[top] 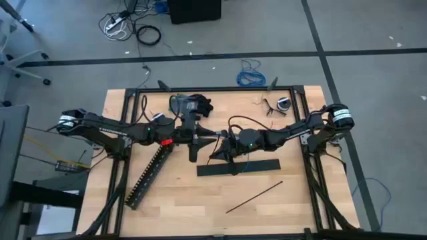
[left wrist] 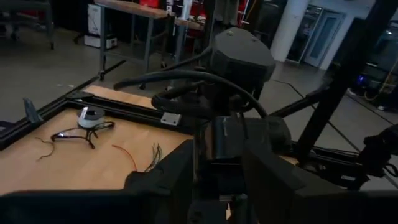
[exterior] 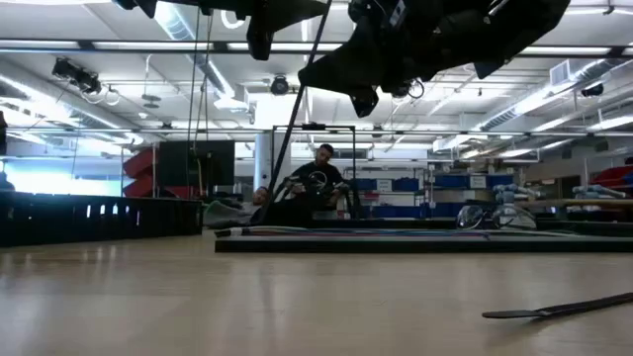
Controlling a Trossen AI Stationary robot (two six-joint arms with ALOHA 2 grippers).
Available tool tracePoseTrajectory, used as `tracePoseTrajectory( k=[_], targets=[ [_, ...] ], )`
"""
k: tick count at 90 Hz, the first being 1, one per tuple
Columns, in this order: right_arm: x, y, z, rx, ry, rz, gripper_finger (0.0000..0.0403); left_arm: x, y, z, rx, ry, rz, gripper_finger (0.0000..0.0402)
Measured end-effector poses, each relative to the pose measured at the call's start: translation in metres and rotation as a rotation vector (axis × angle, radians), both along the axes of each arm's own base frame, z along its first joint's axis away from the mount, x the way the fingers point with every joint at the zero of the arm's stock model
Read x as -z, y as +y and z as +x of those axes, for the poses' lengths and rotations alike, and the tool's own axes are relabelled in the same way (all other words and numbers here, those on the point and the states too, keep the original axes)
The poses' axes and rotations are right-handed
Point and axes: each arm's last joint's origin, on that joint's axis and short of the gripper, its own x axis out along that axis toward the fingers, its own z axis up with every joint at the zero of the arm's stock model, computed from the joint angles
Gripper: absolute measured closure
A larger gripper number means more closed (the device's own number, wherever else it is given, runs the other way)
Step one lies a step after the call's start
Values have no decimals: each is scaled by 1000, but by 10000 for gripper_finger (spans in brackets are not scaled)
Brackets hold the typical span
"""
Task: Ziptie cables
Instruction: Wrap the black zip tie on the cable wires
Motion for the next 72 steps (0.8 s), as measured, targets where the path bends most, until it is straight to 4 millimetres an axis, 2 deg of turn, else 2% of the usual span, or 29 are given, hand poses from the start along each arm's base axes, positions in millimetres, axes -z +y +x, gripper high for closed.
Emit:
tracePoseTrajectory(
  k=[34, 56, 72],
  targets=[
    [0, 0, 0, 0, -1, 0, 403, 0, -2, 0, 55, -5, 2, 275],
    [0, 0, 0, 1, -2, 0, 403, 10, -2, 10, 55, 3, 2, 275],
    [0, 0, 0, 1, 0, 0, 403, 8, -2, 11, 56, -24, 0, 275]
  ],
)
